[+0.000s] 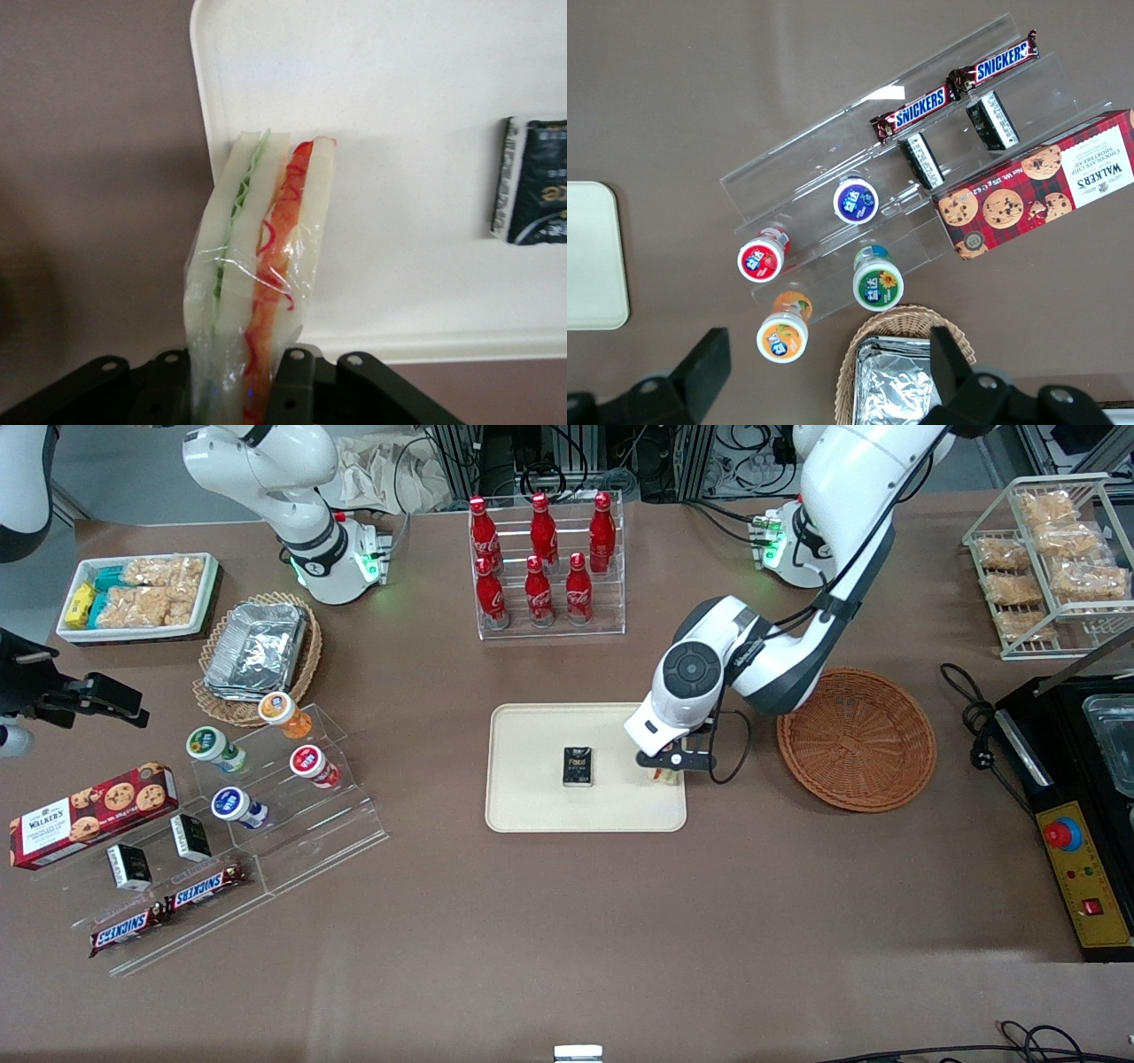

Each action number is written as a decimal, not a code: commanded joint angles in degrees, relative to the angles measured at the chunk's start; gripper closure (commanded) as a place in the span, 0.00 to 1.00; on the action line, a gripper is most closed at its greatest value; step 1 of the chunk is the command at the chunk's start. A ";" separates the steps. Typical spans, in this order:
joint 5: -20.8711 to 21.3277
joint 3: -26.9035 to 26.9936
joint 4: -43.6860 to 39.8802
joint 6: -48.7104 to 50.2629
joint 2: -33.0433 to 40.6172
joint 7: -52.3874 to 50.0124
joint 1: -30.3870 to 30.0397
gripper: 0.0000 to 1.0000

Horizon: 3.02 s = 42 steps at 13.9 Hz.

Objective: Place sandwich from basket to tray

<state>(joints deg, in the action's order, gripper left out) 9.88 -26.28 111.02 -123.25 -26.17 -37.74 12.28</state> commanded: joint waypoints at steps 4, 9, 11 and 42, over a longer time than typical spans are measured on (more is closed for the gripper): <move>4.09 0.00 -3.96 -0.50 -4.85 -4.17 0.55 1.00; 4.09 0.00 -7.93 -0.15 -8.29 -10.86 0.64 1.00; 4.18 0.00 -7.93 -0.15 -8.81 -11.30 0.72 1.00; -11.38 21.33 -19.99 34.22 29.14 18.10 -6.04 0.00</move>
<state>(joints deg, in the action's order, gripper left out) -1.11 -8.66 84.84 -87.77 -1.74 -25.66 5.08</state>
